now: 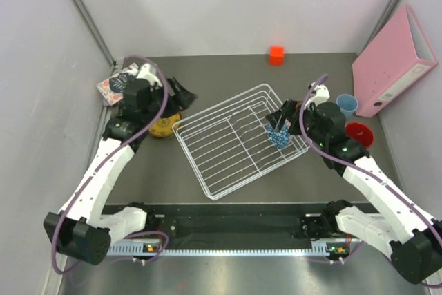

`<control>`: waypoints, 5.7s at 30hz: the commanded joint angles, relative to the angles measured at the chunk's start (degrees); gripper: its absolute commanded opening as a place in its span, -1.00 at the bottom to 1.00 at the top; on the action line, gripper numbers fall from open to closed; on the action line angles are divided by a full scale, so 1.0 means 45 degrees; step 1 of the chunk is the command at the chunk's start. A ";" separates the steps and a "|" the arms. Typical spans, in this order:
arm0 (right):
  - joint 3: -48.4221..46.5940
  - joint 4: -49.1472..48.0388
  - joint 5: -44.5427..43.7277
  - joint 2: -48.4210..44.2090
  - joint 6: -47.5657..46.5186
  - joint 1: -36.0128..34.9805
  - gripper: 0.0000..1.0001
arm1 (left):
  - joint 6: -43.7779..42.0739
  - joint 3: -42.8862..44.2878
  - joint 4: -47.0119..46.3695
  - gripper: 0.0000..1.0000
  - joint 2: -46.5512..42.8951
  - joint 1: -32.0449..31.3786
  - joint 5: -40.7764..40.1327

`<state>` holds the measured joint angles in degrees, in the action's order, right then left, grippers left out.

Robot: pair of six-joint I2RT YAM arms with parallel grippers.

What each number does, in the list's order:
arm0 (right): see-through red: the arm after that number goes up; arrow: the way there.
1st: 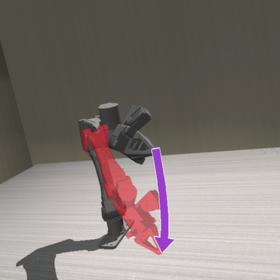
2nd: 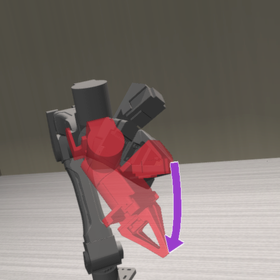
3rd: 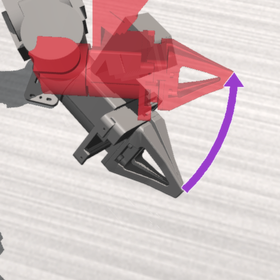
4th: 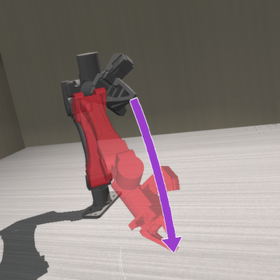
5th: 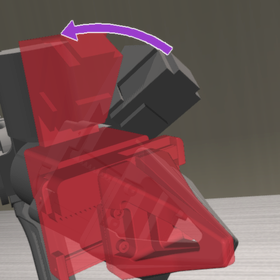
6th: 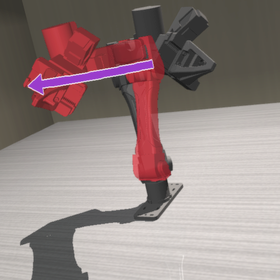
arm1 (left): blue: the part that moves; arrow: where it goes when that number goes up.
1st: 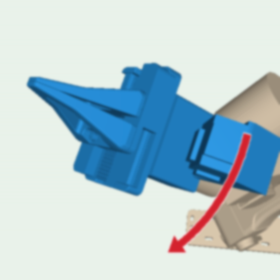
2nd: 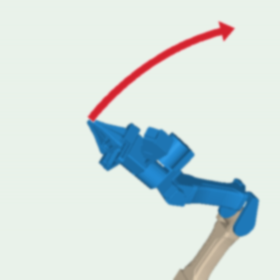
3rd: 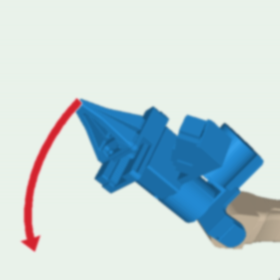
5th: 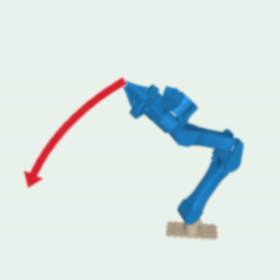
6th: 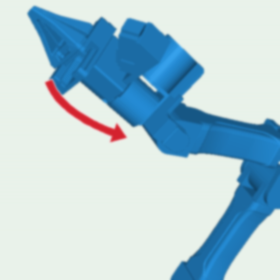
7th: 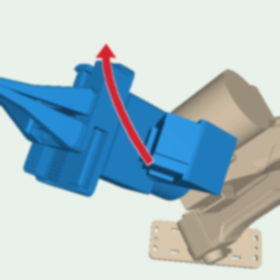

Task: Unload the mixed dishes from the dish rack
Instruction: Pick up the bowl from the dish rack, then adjust the dish rack at the center of the board.

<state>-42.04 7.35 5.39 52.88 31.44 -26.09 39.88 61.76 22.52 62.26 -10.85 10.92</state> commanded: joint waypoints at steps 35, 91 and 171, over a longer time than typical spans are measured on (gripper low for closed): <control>-0.3294 0.4850 -1.0514 0.5142 -0.2925 -0.3558 -0.02 | -0.1167 -0.2161 -0.2447 0.98 -0.0574 -0.6534 -0.3989; -0.5677 0.5456 -0.8797 0.2350 -0.1324 -0.4457 -1.00 | -0.0114 -0.2825 -0.3325 0.98 -0.0280 -0.6534 -0.4221; -0.3880 0.4714 -0.7388 0.4183 -0.0424 -0.1078 0.99 | -0.2006 -0.1399 -0.1686 -1.00 -0.1527 -0.7979 -0.6468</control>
<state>-59.90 29.93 -29.47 68.07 31.05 -30.94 30.92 54.63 17.23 62.00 -46.87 -14.79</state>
